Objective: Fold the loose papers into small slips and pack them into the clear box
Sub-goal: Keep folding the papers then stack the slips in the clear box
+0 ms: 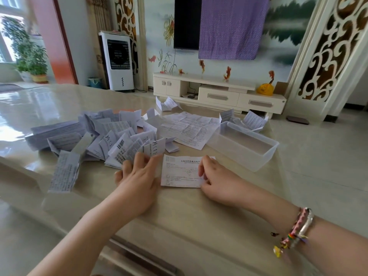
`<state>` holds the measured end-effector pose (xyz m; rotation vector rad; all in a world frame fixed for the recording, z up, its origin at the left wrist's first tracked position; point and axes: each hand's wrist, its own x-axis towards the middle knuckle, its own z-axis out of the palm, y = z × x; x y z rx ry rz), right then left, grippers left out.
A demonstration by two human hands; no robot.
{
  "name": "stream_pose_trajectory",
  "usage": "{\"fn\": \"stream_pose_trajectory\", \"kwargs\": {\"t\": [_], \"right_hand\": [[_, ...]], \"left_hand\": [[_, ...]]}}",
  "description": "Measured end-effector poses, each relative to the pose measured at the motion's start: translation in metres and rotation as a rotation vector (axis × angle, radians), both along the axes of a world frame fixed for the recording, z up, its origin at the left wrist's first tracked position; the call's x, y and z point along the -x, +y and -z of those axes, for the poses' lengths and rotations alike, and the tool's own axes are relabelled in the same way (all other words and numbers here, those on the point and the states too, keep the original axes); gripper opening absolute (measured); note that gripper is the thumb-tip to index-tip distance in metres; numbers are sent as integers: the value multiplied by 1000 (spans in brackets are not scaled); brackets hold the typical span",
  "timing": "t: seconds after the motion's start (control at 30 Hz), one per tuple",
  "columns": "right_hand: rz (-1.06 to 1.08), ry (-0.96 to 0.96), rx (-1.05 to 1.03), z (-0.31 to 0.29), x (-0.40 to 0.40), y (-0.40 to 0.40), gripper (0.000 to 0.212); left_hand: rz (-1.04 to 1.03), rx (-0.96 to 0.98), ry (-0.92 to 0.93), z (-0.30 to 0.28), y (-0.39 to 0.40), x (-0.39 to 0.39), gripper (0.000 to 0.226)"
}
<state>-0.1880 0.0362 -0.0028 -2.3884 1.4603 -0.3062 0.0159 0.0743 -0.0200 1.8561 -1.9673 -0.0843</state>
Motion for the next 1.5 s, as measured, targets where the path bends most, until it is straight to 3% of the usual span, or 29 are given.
{"fn": "stream_pose_trajectory", "kwargs": {"t": [0.13,0.2,0.3,0.37,0.47,0.6,0.9,1.07,1.17,1.3,1.5], "right_hand": [[-35,-65,11,-4,4,-5,16],[-108,-75,-14,-8,8,-7,23],[-239,-19,-7,-13,19,-9,29],[-327,91,156,-13,26,-9,31],[-360,200,389,-13,29,-4,36],[-345,279,482,-8,28,1,33],[-159,-10,413,-5,29,-11,12],[-68,-353,80,-9,32,-23,16],[-23,-419,-46,-7,29,-37,18],[60,-366,-153,-7,20,-56,24],[140,-78,-22,-7,4,-66,22]], "left_hand": [[303,80,101,-2,-7,-1,30],[406,73,160,-1,-10,-1,36],[403,39,234,-1,-17,-2,38],[396,17,248,-3,-21,-3,30],[384,-33,204,-10,-22,0,32],[376,-14,86,-14,-24,9,42],[436,118,-59,-11,-26,13,35],[367,4,227,-8,-32,11,32],[251,-26,344,-8,-37,15,28],[62,43,426,-9,-50,16,29],[-14,136,359,3,-59,22,10]]}}
